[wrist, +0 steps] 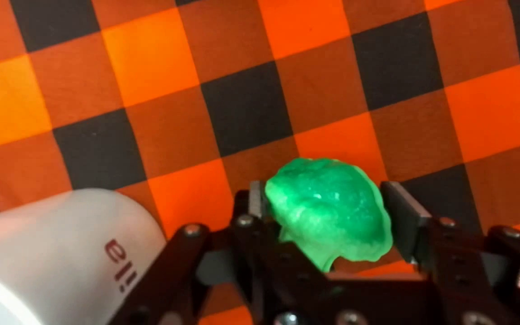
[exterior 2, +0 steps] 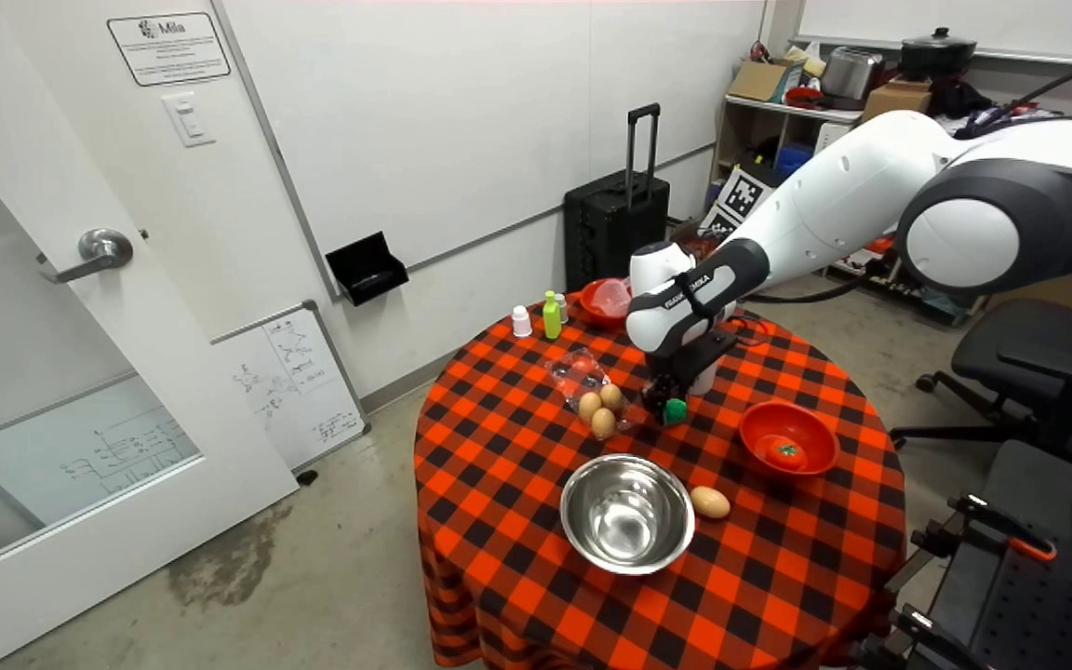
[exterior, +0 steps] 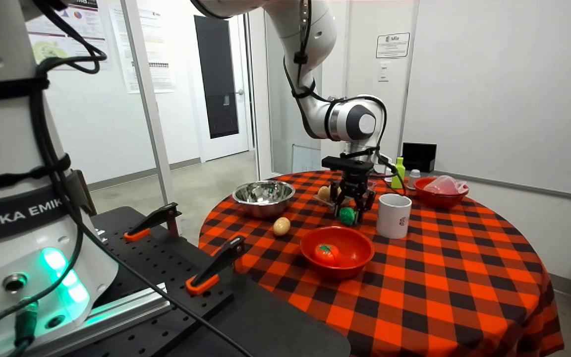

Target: Move the plastic broccoli to the orange plate

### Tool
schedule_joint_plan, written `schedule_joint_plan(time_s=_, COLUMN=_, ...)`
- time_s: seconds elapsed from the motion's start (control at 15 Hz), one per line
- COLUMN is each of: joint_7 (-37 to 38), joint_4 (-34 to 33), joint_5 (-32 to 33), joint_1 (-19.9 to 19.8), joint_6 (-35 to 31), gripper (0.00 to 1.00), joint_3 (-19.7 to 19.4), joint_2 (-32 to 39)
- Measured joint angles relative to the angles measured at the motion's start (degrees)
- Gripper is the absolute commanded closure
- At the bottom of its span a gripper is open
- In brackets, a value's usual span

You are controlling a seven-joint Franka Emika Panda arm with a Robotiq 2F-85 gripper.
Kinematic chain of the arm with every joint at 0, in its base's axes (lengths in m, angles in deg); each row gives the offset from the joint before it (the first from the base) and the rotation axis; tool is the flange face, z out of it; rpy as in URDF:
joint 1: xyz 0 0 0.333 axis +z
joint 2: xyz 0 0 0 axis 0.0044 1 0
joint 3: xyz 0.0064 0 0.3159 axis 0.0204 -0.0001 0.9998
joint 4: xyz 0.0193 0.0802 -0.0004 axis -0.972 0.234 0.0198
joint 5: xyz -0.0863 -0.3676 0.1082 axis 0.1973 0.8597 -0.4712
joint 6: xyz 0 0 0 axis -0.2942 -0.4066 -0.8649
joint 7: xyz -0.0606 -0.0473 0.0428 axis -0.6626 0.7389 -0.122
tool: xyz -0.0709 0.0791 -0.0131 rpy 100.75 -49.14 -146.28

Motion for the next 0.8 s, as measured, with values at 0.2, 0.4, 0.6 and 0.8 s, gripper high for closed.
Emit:
schedule_joint_plan(time_s=0.2, joint_7=0.47, joint_4=-0.56, joint_5=0.0, joint_1=0.05, joint_6=0.93, gripper=0.71, joint_3=0.0, joint_2=-0.01)
schedule_joint_plan(time_s=0.4, joint_7=0.97, joint_4=-0.86, joint_5=0.0, joint_1=0.15, joint_6=1.63, gripper=0.74, joint_3=0.0, joint_2=0.0)
schedule_joint_plan(time_s=0.6, joint_7=1.02, joint_4=-0.99, joint_5=0.0, joint_1=0.29, joint_6=2.13, gripper=0.77, joint_3=0.0, joint_2=-0.14)
schedule_joint_plan(time_s=0.8, joint_7=1.02, joint_4=-0.75, joint_5=0.0, joint_1=0.61, joint_6=2.14, gripper=0.92, joint_3=0.02, joint_2=-0.76)
